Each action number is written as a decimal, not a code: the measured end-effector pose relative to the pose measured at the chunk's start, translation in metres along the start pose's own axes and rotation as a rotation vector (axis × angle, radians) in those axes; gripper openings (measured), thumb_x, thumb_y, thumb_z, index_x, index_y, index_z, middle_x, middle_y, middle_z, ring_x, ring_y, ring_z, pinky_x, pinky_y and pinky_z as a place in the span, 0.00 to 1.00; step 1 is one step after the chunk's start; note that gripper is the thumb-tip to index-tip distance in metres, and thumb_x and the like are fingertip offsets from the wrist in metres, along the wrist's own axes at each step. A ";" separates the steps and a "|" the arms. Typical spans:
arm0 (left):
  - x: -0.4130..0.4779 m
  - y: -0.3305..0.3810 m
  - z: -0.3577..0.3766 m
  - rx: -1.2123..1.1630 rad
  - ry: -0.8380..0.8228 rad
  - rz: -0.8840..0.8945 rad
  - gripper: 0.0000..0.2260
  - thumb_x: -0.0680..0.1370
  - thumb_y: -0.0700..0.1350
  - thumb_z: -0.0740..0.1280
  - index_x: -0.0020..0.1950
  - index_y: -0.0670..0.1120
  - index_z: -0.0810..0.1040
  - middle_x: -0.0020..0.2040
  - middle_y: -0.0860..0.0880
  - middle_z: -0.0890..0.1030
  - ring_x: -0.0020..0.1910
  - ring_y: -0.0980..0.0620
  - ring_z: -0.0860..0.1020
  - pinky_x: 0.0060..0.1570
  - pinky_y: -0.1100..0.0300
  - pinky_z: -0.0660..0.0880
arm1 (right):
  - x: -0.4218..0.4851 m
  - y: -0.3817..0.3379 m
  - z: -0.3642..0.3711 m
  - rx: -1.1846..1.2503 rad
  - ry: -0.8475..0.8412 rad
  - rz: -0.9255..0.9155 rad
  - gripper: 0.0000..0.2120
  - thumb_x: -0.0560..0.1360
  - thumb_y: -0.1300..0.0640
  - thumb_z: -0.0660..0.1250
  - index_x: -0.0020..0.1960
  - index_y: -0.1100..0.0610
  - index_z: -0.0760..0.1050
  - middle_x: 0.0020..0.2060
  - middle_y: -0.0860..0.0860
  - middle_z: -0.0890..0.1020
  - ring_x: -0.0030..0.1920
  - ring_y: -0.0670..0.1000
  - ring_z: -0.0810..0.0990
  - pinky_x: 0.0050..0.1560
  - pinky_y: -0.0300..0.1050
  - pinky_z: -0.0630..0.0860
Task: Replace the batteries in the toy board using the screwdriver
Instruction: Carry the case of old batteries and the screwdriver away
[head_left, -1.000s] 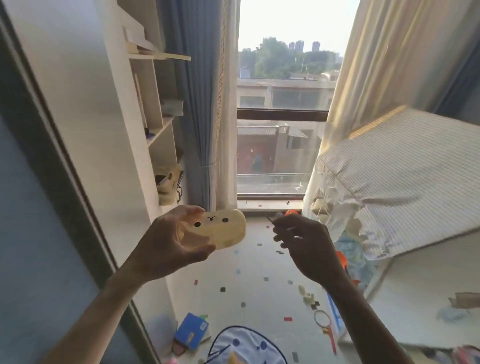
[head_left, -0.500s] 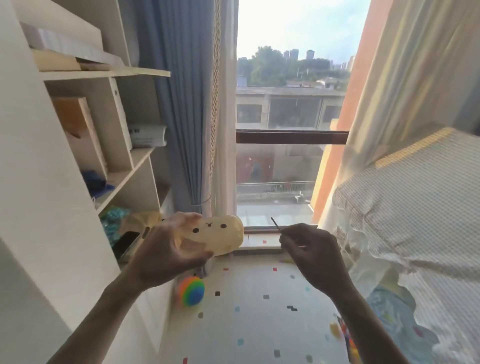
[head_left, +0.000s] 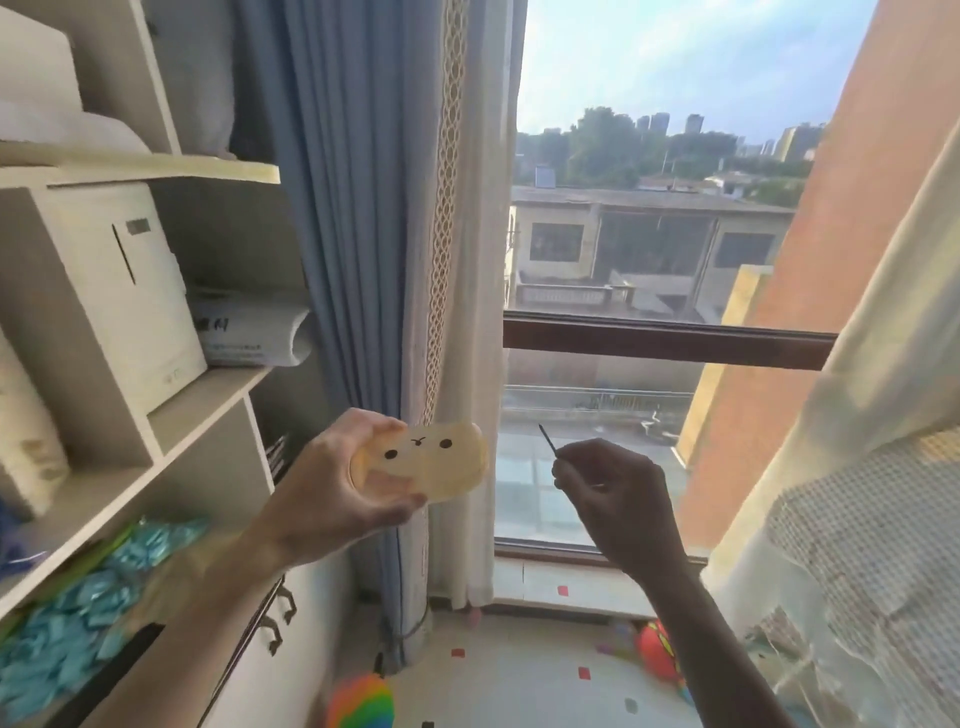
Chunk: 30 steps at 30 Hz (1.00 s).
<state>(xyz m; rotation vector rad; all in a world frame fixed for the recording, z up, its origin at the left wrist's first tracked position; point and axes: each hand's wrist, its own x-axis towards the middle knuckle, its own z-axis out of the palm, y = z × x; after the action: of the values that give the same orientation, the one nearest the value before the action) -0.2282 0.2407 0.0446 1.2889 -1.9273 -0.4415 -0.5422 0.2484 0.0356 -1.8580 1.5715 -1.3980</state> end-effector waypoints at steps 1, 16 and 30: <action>0.020 -0.009 0.004 0.006 0.007 -0.006 0.33 0.67 0.57 0.85 0.68 0.53 0.78 0.60 0.58 0.80 0.57 0.64 0.79 0.49 0.70 0.80 | 0.022 0.007 0.008 0.004 -0.009 -0.009 0.07 0.74 0.62 0.75 0.44 0.50 0.87 0.36 0.36 0.87 0.40 0.38 0.86 0.44 0.30 0.79; 0.146 -0.173 -0.073 0.285 0.384 -0.365 0.35 0.65 0.66 0.79 0.69 0.58 0.77 0.62 0.62 0.78 0.59 0.63 0.79 0.57 0.62 0.81 | 0.305 -0.001 0.272 0.191 -0.463 -0.297 0.08 0.77 0.61 0.72 0.43 0.49 0.84 0.29 0.36 0.83 0.32 0.35 0.82 0.33 0.25 0.73; 0.136 -0.236 -0.116 0.729 0.490 -1.045 0.32 0.76 0.61 0.75 0.77 0.52 0.73 0.70 0.56 0.73 0.65 0.57 0.76 0.66 0.58 0.76 | 0.353 -0.098 0.530 -0.166 -0.779 -1.032 0.13 0.81 0.53 0.62 0.40 0.47 0.79 0.30 0.44 0.75 0.37 0.49 0.75 0.50 0.49 0.70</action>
<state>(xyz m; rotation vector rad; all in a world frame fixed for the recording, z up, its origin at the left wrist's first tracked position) -0.0197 0.0317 0.0220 2.5651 -0.8723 0.1405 -0.0827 -0.2030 0.0271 -2.9756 0.3148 -0.5830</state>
